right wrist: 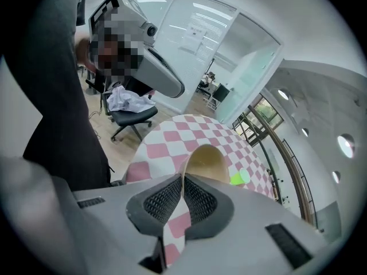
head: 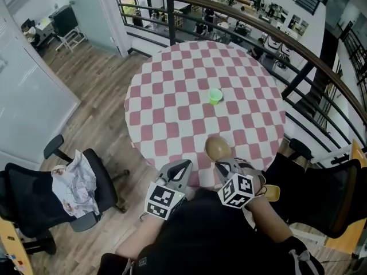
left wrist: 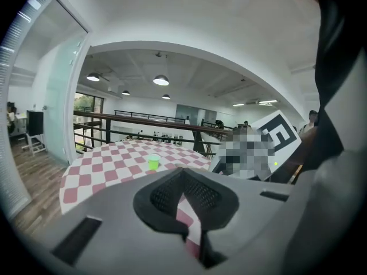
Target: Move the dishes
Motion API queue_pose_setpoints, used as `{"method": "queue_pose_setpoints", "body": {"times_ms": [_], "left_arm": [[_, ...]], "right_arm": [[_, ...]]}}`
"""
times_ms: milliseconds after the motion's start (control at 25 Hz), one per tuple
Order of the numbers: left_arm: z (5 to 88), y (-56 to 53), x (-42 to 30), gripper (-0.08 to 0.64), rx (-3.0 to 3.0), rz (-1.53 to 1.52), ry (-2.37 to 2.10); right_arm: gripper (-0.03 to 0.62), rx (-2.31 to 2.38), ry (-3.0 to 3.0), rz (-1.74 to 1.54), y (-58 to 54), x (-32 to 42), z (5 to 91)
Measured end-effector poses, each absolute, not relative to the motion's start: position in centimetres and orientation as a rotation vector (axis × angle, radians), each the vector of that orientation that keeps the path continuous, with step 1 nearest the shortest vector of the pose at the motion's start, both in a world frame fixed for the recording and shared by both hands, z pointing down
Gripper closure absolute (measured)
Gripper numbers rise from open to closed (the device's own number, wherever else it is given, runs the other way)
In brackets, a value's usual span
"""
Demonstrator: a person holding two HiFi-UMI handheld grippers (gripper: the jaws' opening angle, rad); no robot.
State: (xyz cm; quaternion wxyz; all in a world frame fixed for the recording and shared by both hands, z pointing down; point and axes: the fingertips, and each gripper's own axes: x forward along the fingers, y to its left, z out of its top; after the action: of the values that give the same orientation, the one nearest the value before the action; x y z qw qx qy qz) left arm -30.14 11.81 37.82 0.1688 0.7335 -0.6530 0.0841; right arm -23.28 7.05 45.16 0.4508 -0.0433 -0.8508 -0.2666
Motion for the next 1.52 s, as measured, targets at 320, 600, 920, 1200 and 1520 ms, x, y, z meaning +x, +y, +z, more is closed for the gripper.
{"method": "queue_pose_setpoints", "body": {"times_ms": [320, 600, 920, 1200, 1520], "left_arm": [[37.4, 7.1, -33.4, 0.555, 2.018, 0.277, -1.911], [37.7, 3.9, -36.1, 0.555, 2.030, 0.278, -1.908], [41.4, 1.7, -41.3, 0.555, 2.045, 0.289, -1.875], [45.2, -1.7, -44.7, 0.555, 2.045, 0.296, -1.840], [48.7, -4.1, -46.7, 0.555, 2.031, 0.288, -1.807]], "right_arm": [[0.563, -0.221, -2.151, -0.730, 2.8, -29.7, 43.8], [0.563, -0.235, -2.131, -0.746, -0.2, -34.1, 44.6], [0.563, -0.208, -2.054, -0.722, -3.0, -38.8, 49.3], [0.563, -0.140, -2.005, -0.797, -7.0, -43.3, 53.2], [0.563, -0.094, -1.909, -0.877, -10.5, -46.2, 57.2]]}}
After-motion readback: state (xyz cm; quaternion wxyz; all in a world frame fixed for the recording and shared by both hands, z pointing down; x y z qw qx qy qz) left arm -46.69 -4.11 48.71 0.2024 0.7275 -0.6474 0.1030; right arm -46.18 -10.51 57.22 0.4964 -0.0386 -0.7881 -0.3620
